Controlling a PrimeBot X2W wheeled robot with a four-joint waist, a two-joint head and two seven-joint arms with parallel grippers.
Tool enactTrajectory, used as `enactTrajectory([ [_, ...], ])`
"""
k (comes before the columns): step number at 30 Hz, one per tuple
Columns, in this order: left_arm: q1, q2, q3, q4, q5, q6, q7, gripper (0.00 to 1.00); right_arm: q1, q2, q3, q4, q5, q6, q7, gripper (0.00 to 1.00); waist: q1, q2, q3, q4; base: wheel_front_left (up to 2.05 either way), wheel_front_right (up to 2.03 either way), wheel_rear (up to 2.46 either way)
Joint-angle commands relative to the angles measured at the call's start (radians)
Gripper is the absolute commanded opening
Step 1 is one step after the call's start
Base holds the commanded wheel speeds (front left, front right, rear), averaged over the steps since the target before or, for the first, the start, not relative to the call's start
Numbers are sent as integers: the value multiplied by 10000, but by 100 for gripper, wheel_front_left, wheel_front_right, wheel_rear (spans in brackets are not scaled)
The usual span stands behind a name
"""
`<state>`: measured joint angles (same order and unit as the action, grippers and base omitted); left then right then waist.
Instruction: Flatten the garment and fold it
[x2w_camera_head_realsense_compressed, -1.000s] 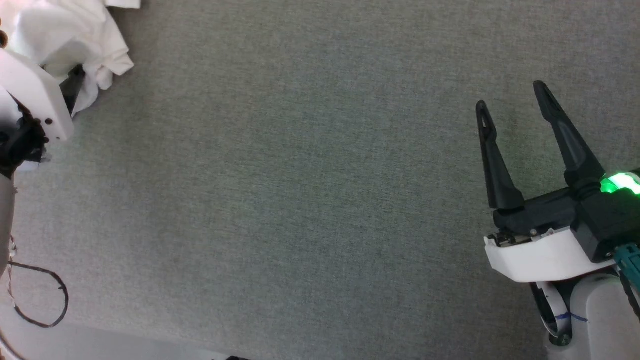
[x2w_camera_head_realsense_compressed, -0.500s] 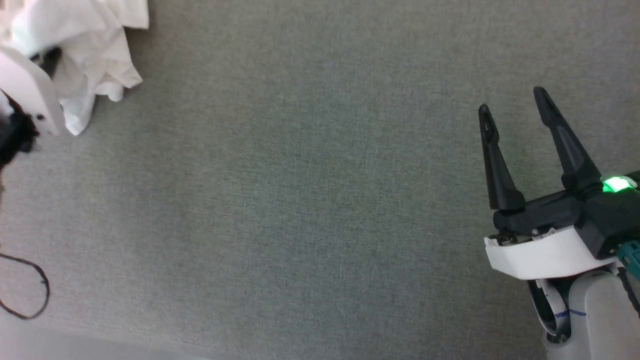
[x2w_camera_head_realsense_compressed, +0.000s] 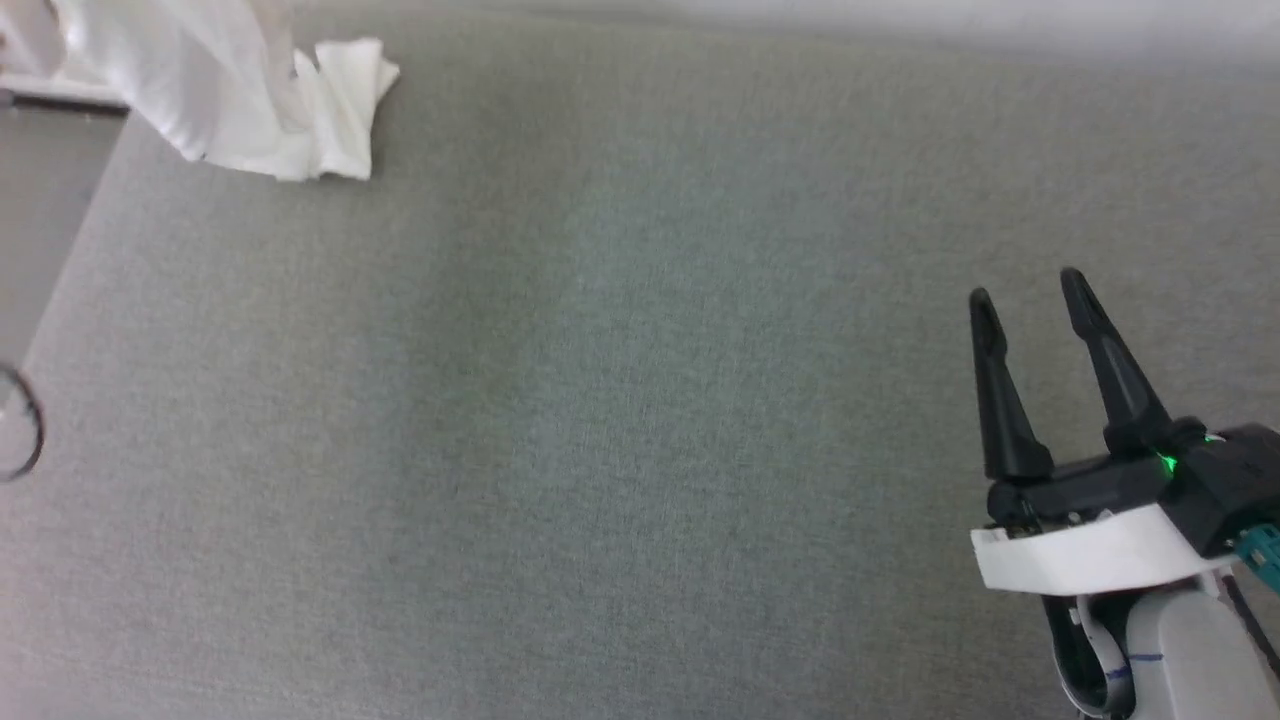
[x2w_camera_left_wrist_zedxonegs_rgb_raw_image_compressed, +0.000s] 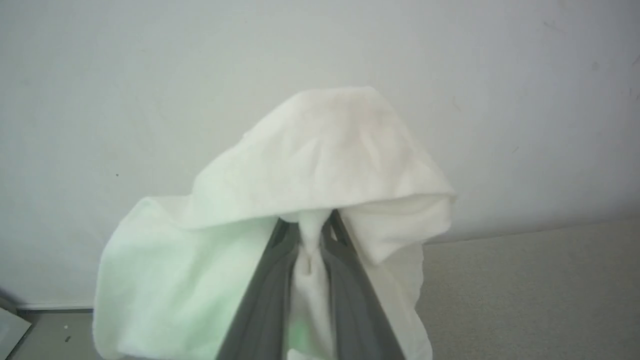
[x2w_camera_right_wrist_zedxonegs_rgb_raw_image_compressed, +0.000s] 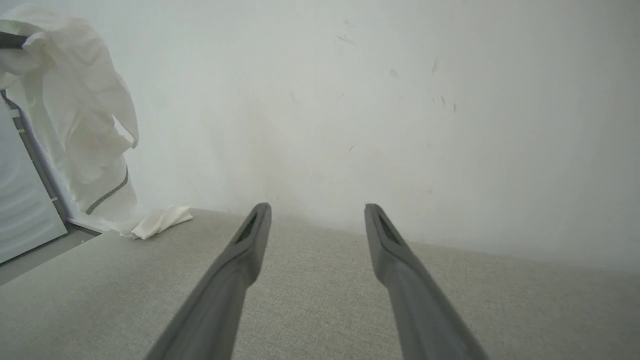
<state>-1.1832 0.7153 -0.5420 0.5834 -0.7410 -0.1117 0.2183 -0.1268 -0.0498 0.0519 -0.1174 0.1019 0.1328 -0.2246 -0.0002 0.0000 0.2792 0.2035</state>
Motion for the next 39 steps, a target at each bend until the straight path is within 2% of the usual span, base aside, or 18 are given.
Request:
enactTrajectory([
  [1, -483, -211, 46, -459, 11, 209, 81, 0, 206, -4, -131, 116, 211, -21, -144, 100, 2, 0, -1202, -320, 0, 0, 0],
  [6, -1312, -671, -169, -1508, 213, 552, 627, 0, 530, -4, -416, 326, 545, -21, -296, 100, 2, 0, -1779, -628, 0, 0, 0],
  [12, -2103, -1649, -362, -2446, 66, 888, 1184, 0, 814, -4, -719, 413, 733, -21, -356, 100, 2, 0, -2125, -974, 0, 0, 0],
  [16, -2533, -2416, -388, -2705, -198, 1086, 1346, 0, 876, -4, -824, 397, 852, -21, -366, 100, 2, 0, -2285, -1259, 0, 0, 0],
  [17, -2533, -2416, -388, -2705, -198, 1086, 1346, 0, 876, -4, -824, 397, 852, -21, -366, 100, 2, 0, -2285, -1259, 0, 0, 0],
  [24, -2778, -3591, -310, -2858, -862, 1343, 1407, 0, 948, -4, -861, 301, 993, -21, -369, 100, 2, 0, -2481, -1839, 0, 0, 0],
  [30, -1506, -4090, -803, -3145, -1181, 1375, 1397, 0, 1163, -4, -1358, 100, 983, -21, -370, 100, 2, 0, -2502, -2087, 0, 0, 0],
  [39, 2622, -4649, -2053, -3934, -1383, 1628, 256, 0, 1198, -4, -1937, -259, 857, -21, -371, 100, 2, 0, -2080, -2134, 0, 0, 0],
])
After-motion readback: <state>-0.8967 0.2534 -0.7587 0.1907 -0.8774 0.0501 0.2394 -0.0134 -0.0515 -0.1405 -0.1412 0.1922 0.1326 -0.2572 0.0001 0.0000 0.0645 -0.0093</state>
